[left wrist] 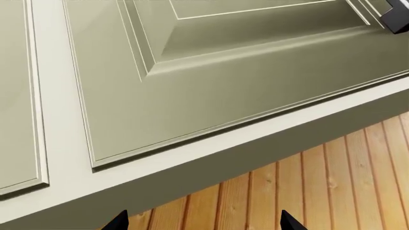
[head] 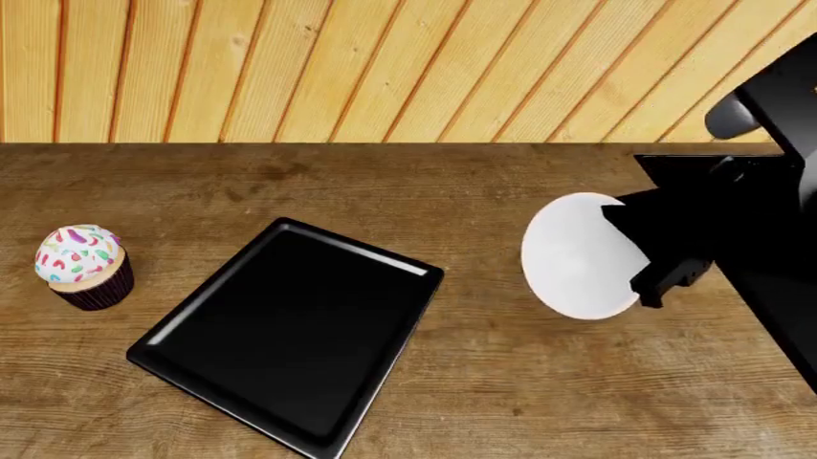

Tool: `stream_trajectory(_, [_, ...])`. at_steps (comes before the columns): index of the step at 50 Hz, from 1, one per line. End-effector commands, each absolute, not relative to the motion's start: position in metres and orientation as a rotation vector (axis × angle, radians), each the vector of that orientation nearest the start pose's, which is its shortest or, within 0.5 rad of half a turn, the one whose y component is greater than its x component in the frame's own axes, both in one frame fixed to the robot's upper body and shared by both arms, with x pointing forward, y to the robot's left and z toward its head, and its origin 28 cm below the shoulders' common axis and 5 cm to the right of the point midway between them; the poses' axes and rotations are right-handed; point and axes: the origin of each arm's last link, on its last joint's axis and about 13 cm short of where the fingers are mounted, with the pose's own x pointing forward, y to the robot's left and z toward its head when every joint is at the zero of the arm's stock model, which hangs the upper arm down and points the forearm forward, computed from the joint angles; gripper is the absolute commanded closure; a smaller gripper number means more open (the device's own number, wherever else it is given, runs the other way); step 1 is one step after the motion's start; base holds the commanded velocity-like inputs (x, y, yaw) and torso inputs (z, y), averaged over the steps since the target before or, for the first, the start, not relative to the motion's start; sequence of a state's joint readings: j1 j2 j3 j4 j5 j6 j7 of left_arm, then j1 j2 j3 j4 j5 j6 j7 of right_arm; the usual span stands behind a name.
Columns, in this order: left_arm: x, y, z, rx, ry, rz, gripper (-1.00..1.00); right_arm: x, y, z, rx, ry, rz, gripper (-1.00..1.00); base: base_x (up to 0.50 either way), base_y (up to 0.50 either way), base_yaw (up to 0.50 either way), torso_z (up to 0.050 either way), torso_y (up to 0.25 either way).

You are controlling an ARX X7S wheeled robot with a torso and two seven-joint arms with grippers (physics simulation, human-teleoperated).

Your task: Move the fresh-baked cupcake off the tray onto the counter, and place the bowl used for mixing into the sink.

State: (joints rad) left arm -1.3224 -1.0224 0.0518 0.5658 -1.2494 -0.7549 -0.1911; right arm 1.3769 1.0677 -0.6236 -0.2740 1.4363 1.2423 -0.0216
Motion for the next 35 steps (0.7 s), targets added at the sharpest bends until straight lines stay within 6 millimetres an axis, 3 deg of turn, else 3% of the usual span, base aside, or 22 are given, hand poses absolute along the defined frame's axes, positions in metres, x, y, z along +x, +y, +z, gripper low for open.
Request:
stream_trajectory(1, [0.181, 0.310, 0.404, 0.276, -0.772, -0.302, -1.00, 0.233, -0.230, 0.316, -0.311, 0.330, 0.459, 1.00, 0.00, 0.00, 0.00, 0.000, 0.000])
stream_trajectory(35, [0.183, 0.310, 0.401, 0.279, -0.765, -0.298, -1.00, 0.228, -0.264, 0.321, -0.316, 0.125, 0.108, 1.00, 0.00, 0.00, 0.00, 0.000, 0.000])
